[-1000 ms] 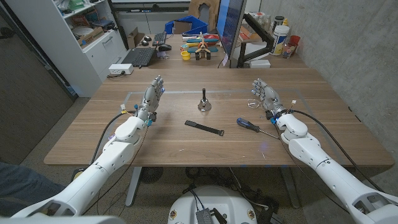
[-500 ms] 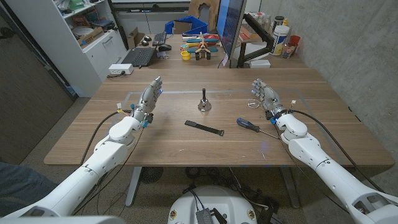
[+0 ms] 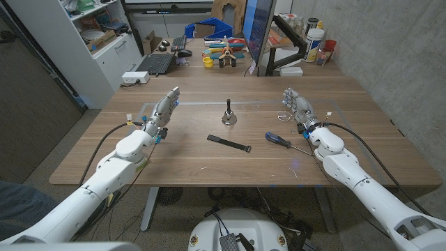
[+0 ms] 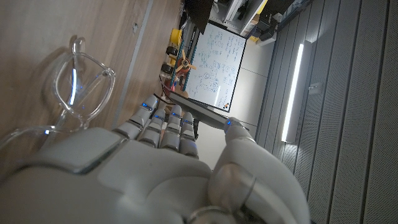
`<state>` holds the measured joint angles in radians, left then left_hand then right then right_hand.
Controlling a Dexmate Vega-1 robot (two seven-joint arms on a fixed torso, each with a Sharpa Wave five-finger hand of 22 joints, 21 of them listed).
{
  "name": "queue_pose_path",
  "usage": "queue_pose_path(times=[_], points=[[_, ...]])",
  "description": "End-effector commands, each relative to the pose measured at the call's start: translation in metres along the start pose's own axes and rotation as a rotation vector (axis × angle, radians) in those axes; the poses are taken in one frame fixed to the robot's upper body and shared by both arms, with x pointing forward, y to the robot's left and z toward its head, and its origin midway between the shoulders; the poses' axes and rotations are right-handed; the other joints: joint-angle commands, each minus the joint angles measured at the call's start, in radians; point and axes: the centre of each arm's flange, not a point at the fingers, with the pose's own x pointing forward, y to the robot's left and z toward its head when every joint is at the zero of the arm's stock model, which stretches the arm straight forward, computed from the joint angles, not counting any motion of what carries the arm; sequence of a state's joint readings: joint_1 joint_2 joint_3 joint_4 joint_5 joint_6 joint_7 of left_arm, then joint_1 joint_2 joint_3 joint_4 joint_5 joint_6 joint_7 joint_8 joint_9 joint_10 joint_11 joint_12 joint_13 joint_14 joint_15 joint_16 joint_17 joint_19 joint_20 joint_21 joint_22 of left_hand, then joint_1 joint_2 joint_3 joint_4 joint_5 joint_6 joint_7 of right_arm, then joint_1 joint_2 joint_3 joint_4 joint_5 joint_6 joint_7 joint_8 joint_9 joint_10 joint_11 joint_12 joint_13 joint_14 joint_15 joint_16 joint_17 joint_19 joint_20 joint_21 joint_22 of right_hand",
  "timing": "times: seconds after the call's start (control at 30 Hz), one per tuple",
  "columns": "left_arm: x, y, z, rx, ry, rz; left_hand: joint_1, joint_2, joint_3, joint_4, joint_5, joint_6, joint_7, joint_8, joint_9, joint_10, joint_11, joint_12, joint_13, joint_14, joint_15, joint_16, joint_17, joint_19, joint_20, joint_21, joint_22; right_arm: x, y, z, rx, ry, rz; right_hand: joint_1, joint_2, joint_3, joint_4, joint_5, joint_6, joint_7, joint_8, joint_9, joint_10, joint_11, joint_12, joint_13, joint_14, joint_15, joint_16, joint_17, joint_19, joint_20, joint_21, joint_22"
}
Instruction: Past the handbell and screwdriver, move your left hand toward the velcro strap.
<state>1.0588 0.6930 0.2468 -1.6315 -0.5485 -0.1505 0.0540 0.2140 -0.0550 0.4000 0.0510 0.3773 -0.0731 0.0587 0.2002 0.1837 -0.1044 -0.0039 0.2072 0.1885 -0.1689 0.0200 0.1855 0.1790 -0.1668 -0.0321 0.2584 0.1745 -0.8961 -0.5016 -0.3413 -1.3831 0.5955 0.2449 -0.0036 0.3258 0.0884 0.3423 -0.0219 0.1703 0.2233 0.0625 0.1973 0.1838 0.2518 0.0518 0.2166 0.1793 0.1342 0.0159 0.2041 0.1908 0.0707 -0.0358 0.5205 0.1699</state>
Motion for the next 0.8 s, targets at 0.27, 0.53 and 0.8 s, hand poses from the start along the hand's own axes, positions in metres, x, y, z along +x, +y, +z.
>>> queue_pose_path(times=[0.27,0.53,0.8], points=[[-0.031,0.003,0.016,0.065,-0.029,0.002,0.017,0.001,0.002,-0.005,0.004,0.004,-0.003,0.004,0.004,0.002,0.000,0.005,0.002,0.002,-0.001,0.007,0.004,-0.068,0.001,-0.006,0.006,0.004,0.010,-0.001,-0.002,0.000,0.005,-0.001,0.005,0.000,-0.009,0.005,0.009,-0.002,-0.001,0.004,0.008,0.000,-0.005,0.002,0.006,0.001,-0.001,0.002,0.010,-0.009,-0.007,0.003],[-0.042,0.002,0.019,0.072,-0.041,0.001,0.021,0.002,0.002,-0.007,0.004,0.008,-0.004,0.005,0.004,0.006,0.000,0.005,0.002,0.006,-0.002,0.008,0.004,-0.066,0.006,-0.008,0.006,0.004,0.011,0.001,-0.006,-0.001,0.006,-0.002,0.005,0.000,-0.010,0.005,0.008,-0.003,-0.001,0.004,0.007,-0.003,-0.005,0.002,0.006,0.000,-0.002,0.002,0.011,-0.009,-0.011,0.003],[-0.060,-0.006,0.018,0.079,-0.044,0.025,0.024,0.003,0.001,-0.009,0.004,0.014,-0.003,0.007,0.004,0.009,-0.001,0.006,0.003,0.009,-0.002,0.008,0.004,-0.064,0.010,-0.010,0.006,0.004,0.013,-0.001,-0.005,0.003,0.011,-0.003,0.006,-0.001,-0.011,0.005,0.008,-0.004,-0.002,0.004,0.008,-0.001,-0.006,0.002,0.006,0.002,-0.002,0.002,0.012,-0.008,-0.015,0.004]])
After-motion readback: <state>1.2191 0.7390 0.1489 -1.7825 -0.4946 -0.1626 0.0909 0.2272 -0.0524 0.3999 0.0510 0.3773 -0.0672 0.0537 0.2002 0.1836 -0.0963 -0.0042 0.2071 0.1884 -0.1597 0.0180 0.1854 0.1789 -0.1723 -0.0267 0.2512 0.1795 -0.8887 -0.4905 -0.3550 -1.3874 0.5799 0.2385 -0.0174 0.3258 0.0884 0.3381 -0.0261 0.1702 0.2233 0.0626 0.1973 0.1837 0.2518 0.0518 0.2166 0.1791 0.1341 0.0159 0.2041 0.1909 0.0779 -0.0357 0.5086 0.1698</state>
